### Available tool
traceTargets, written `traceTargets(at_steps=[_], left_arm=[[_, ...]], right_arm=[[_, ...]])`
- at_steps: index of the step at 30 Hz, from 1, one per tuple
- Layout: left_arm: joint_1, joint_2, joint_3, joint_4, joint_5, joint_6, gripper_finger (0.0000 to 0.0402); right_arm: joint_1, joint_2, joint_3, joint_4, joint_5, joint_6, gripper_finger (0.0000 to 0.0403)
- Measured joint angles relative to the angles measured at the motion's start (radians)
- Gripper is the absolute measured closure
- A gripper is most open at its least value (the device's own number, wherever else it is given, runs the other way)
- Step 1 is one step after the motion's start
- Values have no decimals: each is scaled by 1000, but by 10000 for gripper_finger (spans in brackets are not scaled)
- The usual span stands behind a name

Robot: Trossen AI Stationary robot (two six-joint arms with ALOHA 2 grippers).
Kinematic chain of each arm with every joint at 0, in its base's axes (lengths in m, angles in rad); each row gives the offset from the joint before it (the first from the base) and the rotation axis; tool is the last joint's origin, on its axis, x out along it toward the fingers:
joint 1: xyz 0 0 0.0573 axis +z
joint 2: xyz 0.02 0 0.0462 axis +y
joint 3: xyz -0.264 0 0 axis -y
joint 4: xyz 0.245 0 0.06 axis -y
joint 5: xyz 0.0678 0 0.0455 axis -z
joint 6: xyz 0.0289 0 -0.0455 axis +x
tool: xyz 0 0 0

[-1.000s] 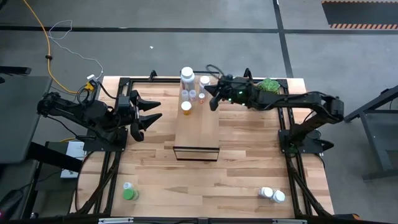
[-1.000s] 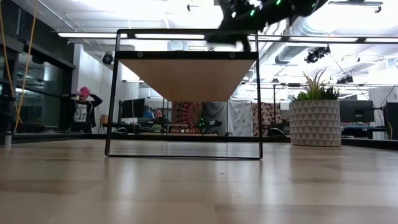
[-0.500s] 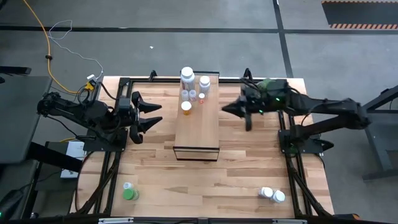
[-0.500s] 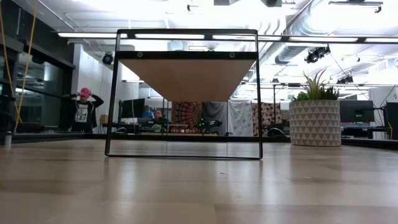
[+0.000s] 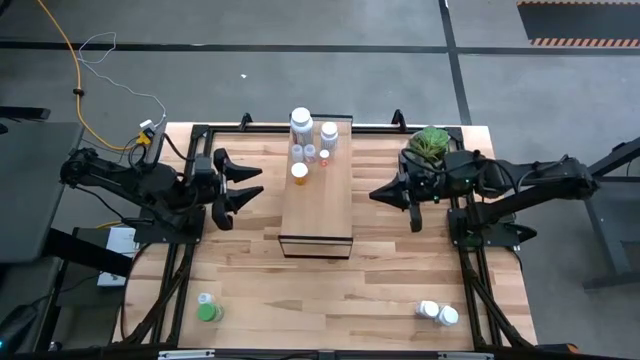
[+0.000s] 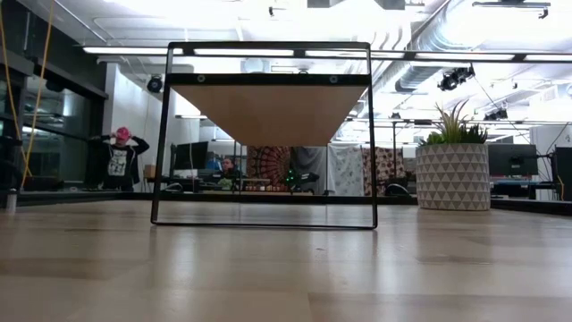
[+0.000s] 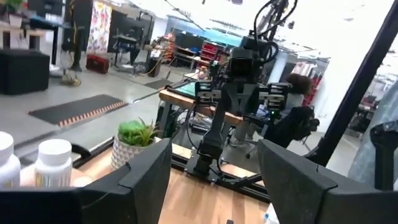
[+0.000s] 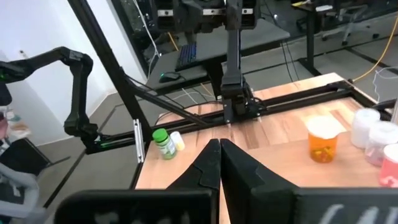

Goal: Pick and place medicine bottles onto shelf by color
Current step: Put the green medicine bottle on the shelf

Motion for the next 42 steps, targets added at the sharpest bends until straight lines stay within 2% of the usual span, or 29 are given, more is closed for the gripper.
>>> traceTargets(at_steps=[3, 7, 15, 21, 24, 26, 31, 36, 42], left_arm=[[0, 0, 37, -85, 30, -58, 157], [0, 40, 139, -300, 91, -131, 118], [0, 189, 341, -606, 298, -144, 47], [-38, 316, 464, -929, 491, -206, 37], [-98, 362, 476, -1044, 600, -283, 37], [-157, 389, 475, -1104, 633, -348, 37], [-375, 465, 475, -1164, 619, -515, 37], [-599, 542, 475, -1134, 505, -727, 37], [-772, 664, 474, -1107, 445, -920, 37]], right_arm=[[3, 0, 0, -14, 0, 10, 403], [3, 0, 0, -16, 0, 30, 403], [3, 0, 0, -15, 0, 33, 403], [3, 0, 0, -15, 0, 34, 403], [2, 0, 0, -15, 0, 33, 403], [2, 0, 0, -16, 0, 33, 403], [2, 0, 1, -48, 0, 33, 403], [2, 0, 1, -93, 2, 30, 403], [2, 0, 1, -105, 5, 27, 403]])
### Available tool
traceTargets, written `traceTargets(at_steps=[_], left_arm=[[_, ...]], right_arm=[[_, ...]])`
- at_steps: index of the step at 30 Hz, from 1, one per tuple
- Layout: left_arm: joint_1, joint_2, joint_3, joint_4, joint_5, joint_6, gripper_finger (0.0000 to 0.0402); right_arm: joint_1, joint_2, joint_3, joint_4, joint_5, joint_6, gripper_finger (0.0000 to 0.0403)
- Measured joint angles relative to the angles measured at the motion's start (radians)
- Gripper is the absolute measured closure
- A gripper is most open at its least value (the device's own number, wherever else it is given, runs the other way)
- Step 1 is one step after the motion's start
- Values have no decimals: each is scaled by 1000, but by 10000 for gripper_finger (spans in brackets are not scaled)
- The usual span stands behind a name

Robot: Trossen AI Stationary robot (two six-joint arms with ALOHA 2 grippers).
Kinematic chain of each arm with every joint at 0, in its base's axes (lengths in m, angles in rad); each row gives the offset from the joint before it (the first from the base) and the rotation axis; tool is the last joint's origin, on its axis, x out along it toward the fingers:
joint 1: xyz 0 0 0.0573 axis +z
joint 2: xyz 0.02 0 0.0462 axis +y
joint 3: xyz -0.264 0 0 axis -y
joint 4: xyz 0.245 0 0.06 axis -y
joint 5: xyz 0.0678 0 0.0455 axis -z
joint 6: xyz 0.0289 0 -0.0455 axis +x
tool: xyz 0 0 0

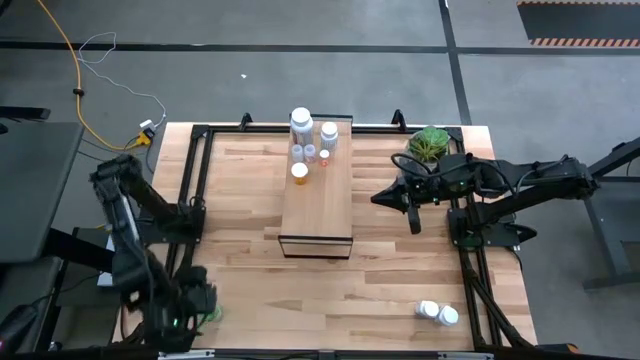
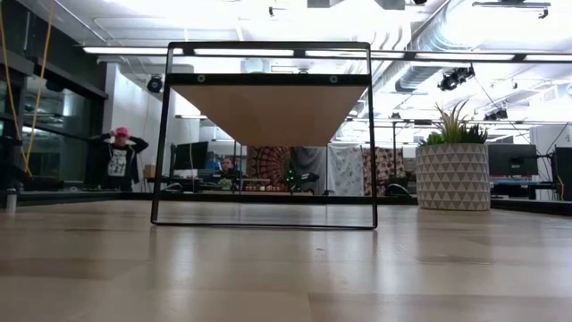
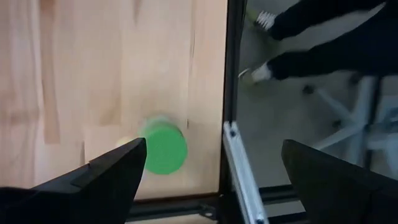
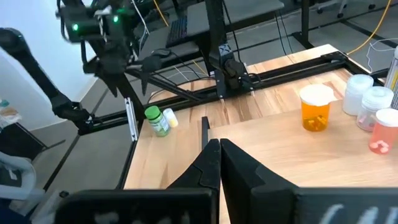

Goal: Pick and place medicine bottles onto shelf by color
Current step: Put the green medicine bottle on the shelf

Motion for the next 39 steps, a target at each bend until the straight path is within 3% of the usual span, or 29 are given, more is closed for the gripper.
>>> traceTargets(at_steps=[5, 12, 17, 24, 29, 39], left_arm=[[-48, 124, 0, -15, -3, 26, 37], [-29, 224, -1, -30, -38, 95, 37], [-26, 213, -24, -52, -43, 77, 37], [-44, 164, -123, 81, 63, 105, 37], [-29, 142, -187, 92, 41, 98, 37], [-34, 138, -197, 155, 75, 174, 37]], right_arm=[[0, 0, 0, 0, 1, -1, 403], [0, 0, 0, 0, 2, 5, 403], [0, 0, 0, 0, 2, 16, 403], [0, 0, 0, 0, 25, 29, 403], [0, 0, 0, 0, 25, 30, 403], [0, 0, 0, 0, 25, 33, 403]])
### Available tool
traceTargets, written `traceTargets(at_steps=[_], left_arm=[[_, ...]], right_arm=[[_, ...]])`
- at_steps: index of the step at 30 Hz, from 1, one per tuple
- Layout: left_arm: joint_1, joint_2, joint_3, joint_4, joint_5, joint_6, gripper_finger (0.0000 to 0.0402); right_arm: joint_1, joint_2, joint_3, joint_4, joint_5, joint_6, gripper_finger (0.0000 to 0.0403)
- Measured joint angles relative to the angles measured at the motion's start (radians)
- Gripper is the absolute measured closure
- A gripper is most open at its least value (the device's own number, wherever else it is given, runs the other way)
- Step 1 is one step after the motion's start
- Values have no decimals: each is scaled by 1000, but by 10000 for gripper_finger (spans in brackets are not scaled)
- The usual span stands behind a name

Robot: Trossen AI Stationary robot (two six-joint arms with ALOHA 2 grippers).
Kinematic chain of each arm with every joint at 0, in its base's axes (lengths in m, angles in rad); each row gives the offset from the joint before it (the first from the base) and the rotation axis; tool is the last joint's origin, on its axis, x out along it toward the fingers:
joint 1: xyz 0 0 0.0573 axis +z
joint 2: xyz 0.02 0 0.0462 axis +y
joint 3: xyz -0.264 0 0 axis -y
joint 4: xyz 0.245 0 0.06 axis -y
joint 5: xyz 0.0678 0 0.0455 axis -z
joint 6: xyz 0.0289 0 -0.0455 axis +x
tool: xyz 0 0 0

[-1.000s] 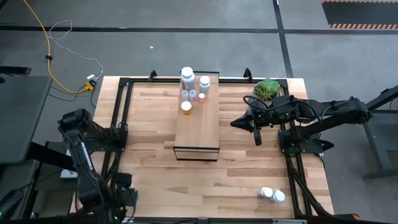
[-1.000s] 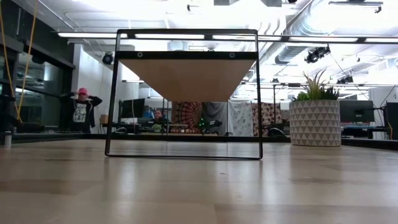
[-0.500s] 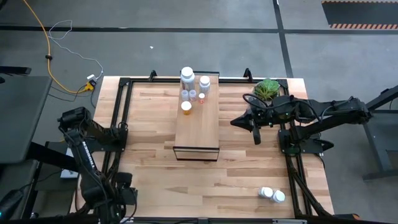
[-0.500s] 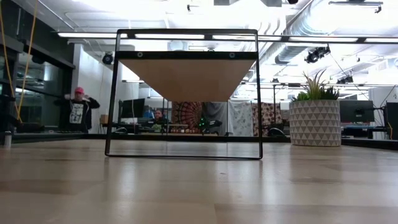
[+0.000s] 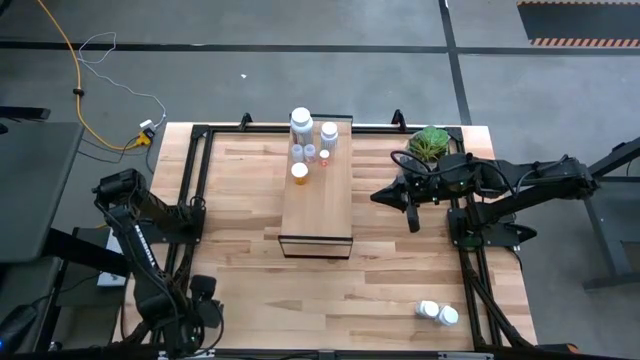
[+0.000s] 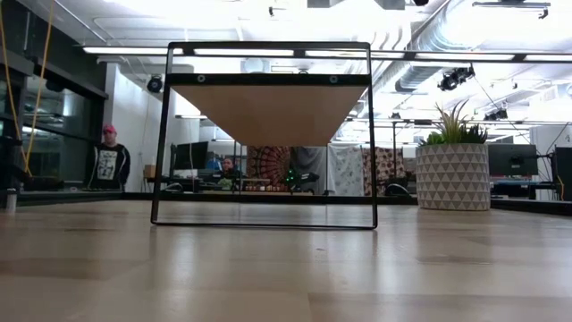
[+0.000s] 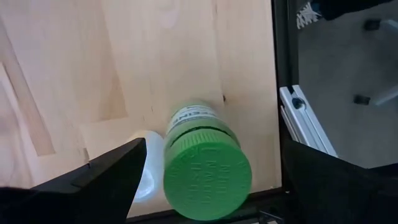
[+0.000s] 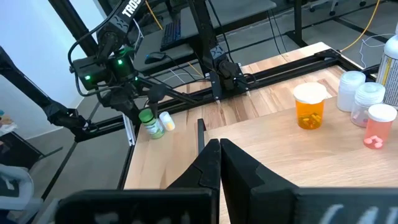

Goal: Pick and place medicine bottles onto shelf by color
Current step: Put the green medicine bottle on the shelf

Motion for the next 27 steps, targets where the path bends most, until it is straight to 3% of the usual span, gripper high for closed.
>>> traceTargets(at_steps=[19, 27], left_arm=[[-4, 12, -69, 63, 42, -46, 39], [-4, 12, -69, 62, 32, -26, 93]], right_arm=[[0, 0, 0, 0, 0, -7, 403], [0, 0, 0, 0, 0, -8, 403]])
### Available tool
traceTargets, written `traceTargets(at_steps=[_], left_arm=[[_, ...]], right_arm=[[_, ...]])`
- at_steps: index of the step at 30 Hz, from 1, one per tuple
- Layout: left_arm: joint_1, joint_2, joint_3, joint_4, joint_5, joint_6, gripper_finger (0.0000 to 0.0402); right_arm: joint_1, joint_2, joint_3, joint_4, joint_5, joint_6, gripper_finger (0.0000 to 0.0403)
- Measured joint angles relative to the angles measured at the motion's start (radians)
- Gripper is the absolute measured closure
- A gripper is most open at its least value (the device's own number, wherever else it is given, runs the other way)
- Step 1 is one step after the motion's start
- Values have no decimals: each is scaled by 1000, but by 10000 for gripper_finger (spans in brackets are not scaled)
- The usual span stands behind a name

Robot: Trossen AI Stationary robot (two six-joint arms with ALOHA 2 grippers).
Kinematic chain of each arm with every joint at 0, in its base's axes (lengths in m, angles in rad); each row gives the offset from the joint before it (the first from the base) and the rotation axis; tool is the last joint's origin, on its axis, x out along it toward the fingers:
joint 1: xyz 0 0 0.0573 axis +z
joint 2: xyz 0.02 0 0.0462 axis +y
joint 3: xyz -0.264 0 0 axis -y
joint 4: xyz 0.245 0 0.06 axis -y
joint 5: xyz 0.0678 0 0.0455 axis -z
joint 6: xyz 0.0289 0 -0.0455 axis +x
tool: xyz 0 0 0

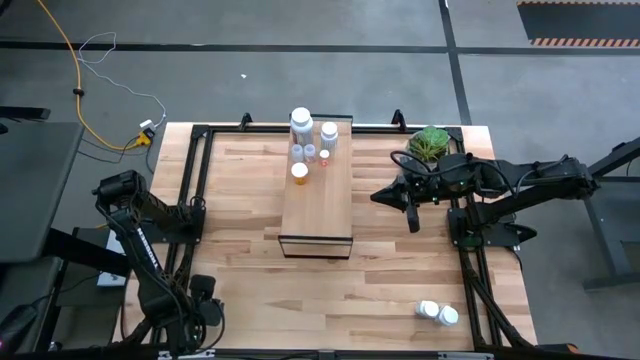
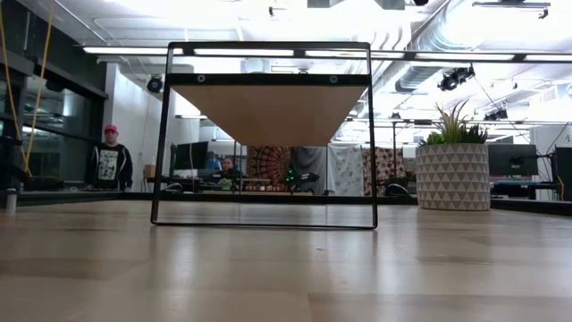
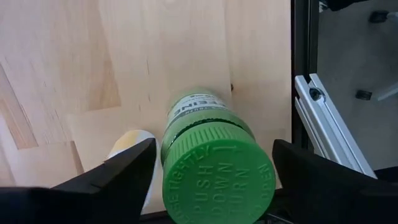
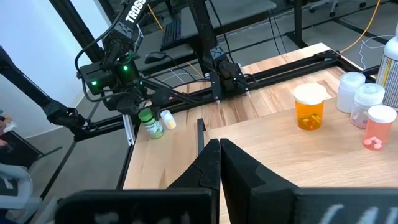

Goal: Pick and place medicine bottles onto shelf by color
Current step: Put the green medicine bottle on the shelf

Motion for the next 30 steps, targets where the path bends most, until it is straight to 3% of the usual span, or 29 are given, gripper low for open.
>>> traceTargets(at_steps=[9, 18, 25, 30], left_arm=[[16, -13, 0, -1, -1, 9, 201], [105, -143, 0, -5, -58, 32, 203], [234, -270, 5, -12, -66, 70, 197], [344, -331, 100, -102, -66, 148, 198]], right_arm=[[0, 0, 0, 0, 0, 0, 403], [0, 0, 0, 0, 0, -2, 403], [0, 0, 0, 0, 0, -12, 403], [0, 0, 0, 0, 0, -12, 403]])
